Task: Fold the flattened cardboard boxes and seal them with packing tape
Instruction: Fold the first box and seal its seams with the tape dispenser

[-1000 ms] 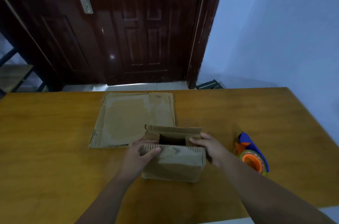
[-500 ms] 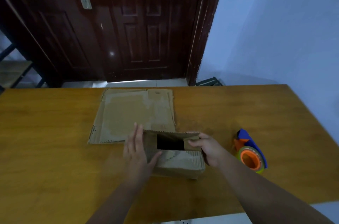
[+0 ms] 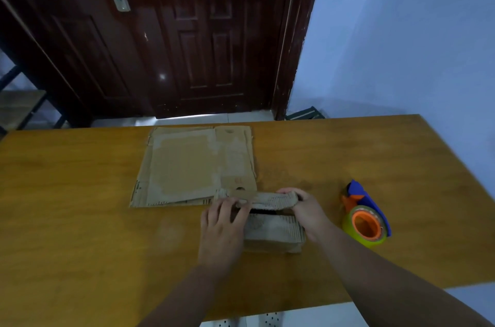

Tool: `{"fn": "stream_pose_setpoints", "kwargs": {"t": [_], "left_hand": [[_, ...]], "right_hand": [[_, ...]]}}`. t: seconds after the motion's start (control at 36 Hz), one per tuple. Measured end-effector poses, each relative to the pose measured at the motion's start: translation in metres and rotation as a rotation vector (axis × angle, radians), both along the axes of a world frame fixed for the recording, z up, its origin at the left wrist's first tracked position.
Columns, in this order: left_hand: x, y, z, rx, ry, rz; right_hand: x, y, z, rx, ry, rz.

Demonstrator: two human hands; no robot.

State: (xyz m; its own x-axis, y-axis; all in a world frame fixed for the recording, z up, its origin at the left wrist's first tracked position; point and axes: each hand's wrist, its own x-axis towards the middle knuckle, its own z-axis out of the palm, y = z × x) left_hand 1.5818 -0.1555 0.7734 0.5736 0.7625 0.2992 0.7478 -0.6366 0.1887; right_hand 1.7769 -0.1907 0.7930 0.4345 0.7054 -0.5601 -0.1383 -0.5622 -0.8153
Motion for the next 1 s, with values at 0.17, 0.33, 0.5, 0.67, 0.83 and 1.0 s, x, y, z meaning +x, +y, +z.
{"fn": "stream_pose_setpoints", "kwargs": {"t": [0.17,0.33,0.5,0.67,0.83,1.0], "left_hand": [[0.004,0.013,0.026,-0.201,0.308,-0.066],[0.011,0.034,0.036,-0.195,0.434,-0.176],[0.013,0.048,0.035,-0.245,0.466,-0.269],[0.010,0.054,0.033,-0.386,0.253,-0.208],[0.012,0.045,0.041,-0.593,-0.196,-0.099],[0.019,0.029,0.034,-1.060,-0.528,-0.080]], "right_hand": [[0.011,0.016,0.014,0.002,0.008,-0.010],[0.019,0.029,0.023,-0.028,0.039,0.071],[0.021,0.027,0.013,0.063,0.223,-0.082],[0.034,0.021,0.006,0.049,0.140,-0.188],[0.045,0.011,0.004,-0.160,0.027,-0.390],[0.033,0.016,0.012,0.032,0.522,-0.236]]}}
